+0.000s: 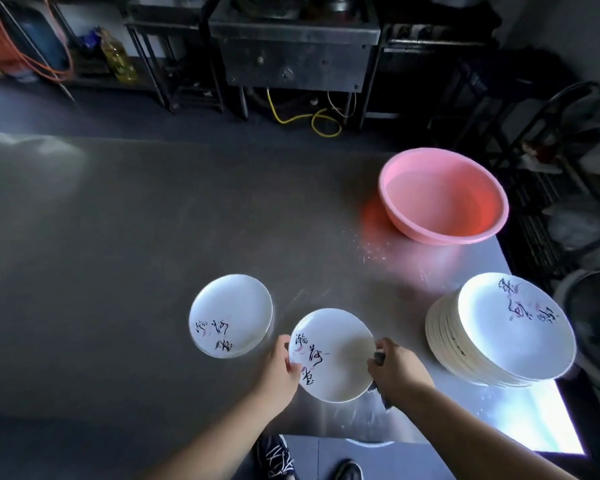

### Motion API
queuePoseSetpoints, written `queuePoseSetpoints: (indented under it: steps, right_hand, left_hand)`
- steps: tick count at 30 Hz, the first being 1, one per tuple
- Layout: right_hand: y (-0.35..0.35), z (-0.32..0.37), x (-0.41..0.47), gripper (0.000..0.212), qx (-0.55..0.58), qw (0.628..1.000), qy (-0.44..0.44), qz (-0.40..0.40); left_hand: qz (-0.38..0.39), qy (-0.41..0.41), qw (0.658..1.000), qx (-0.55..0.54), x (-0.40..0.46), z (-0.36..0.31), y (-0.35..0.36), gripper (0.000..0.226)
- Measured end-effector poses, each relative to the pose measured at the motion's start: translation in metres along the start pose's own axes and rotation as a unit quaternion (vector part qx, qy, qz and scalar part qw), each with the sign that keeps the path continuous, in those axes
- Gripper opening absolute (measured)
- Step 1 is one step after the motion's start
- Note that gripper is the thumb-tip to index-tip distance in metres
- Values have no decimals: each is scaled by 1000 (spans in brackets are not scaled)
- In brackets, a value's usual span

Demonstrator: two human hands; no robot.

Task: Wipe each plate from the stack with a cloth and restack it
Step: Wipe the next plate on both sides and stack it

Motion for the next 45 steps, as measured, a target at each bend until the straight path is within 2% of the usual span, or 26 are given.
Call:
queuePoseSetpoints:
  steps: [7,9,11,13,15,18,20,24,28,31,34,35,37,39,41,43,45]
  right_hand:
    - [-6,-22,4,19,-24,1000,-3,-7]
    - [-12,-19,6,13,-53,997,-31,-46]
    - [-19,-7,6,17,-45,990,-82,-108]
    - [-19,10,4,14,10,977,-161,-140]
    - [-6,25,5,42,-4,967,-238,-86]
    - [29,32,-3,67,-164,936,-313,9]
    - [47,29,-9,77,-235,917,-322,18]
    - [63,32,-4,103,-277,915,-293,3]
    - [61,44,8,89,-260,915,-309,12]
    - [64,25,-8,88,-293,873,-388,46]
    - [58,-3,-16,70,-291,842,-453,40]
    - [52,-3,-12,63,-274,842,-464,15]
    - [38,9,2,51,-229,870,-437,-14]
    - [33,25,13,51,-199,906,-374,5]
    - [43,25,14,61,-200,912,-358,26]
    - [54,10,3,67,-201,890,-406,46]
    - [61,-11,-7,64,-212,863,-454,69]
  left_hand:
    - [-9,2,1000,19,-2,1,27,43]
    - [-24,12,1000,15,-3,5,30,55]
    - [-57,62,992,90,-2,13,32,62]
    - [-75,131,968,202,-4,22,36,67]
    - [-57,165,950,259,-6,29,41,72]
    - [-47,204,931,299,-9,37,50,75]
    - [-50,213,924,315,-9,37,54,76]
    - [-58,221,917,327,-8,36,56,79]
    - [-64,227,912,335,-7,39,57,80]
    - [-67,229,912,334,-10,41,58,79]
    - [-85,244,909,326,-11,40,57,76]
    - [-89,247,909,324,-10,39,57,77]
    - [-87,245,909,325,-9,40,57,79]
    - [-80,240,909,330,-9,41,57,80]
    - [-77,239,910,331,-9,41,57,80]
    - [-78,237,911,330,-9,42,57,81]
    - [-76,235,910,332,-9,43,57,80]
Point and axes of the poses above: each hand's wrist, its own x-axis towards the middle knuckle, its own y-axis out of the palm, z = x × y, the point moved 4 cm from there along x, towards the middle knuckle, and after that the axes turned 10 degrees about y, right-handed, at the moved point
